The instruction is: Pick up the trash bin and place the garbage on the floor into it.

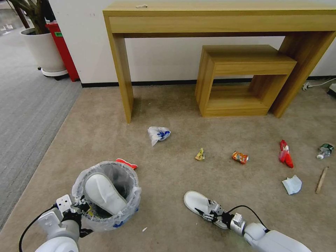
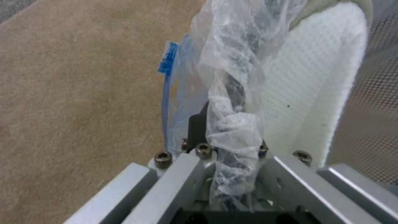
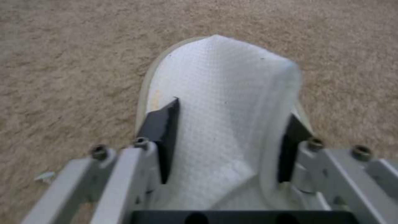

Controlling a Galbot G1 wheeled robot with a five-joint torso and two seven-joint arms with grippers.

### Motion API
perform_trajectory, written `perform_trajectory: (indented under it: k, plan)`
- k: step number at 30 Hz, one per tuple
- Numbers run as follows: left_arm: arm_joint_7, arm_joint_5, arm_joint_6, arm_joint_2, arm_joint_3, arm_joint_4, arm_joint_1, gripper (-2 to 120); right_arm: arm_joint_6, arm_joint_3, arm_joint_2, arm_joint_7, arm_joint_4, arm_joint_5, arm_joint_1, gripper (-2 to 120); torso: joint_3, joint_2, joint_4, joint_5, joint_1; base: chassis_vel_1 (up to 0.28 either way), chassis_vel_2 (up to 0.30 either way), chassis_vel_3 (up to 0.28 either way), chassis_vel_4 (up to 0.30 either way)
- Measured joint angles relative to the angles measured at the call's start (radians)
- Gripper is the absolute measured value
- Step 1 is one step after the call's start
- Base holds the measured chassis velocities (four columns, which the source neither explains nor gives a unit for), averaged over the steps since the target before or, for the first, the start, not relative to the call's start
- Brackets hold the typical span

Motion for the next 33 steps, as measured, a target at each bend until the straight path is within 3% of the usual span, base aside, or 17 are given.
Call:
perform_trajectory:
  k: [10,18,26,30,33]
  plan:
    - [0.000,-0.003,-0.004,0.004,0.004,0.012,-0.010,0,0.011,0.020,-0.002,-0.012,-0.006,-0.006,-0.006,3,0.000,0.000,0.0000,0.0001,0.000,0.000,0.000,0.000,0.000]
    - [0.000,-0.001,-0.004,0.004,0.009,0.022,-0.014,0,0.017,0.063,-0.020,-0.014,0.069,0.019,-0.019,0,0.000,0.000,-0.0001,0.0002,0.000,0.000,0.000,0.000,0.000]
    - [0.000,0.002,-0.004,0.011,0.010,0.023,-0.014,0,0.006,0.151,-0.087,0.006,0.313,0.081,-0.025,0,0.000,0.000,-0.0001,0.0000,0.000,0.000,0.000,0.000,0.000]
    - [0.001,0.002,-0.002,0.016,0.018,0.012,-0.010,0,-0.013,0.206,-0.130,0.034,0.541,0.128,-0.014,0,0.000,0.000,0.0000,0.0000,0.000,0.000,0.000,0.000,0.000]
    - [0.002,0.003,0.001,0.016,0.021,0.004,-0.006,0,-0.026,0.215,-0.143,0.050,0.633,0.147,0.007,0,0.000,0.000,-0.0001,-0.0002,0.000,0.000,0.000,0.000,0.000]
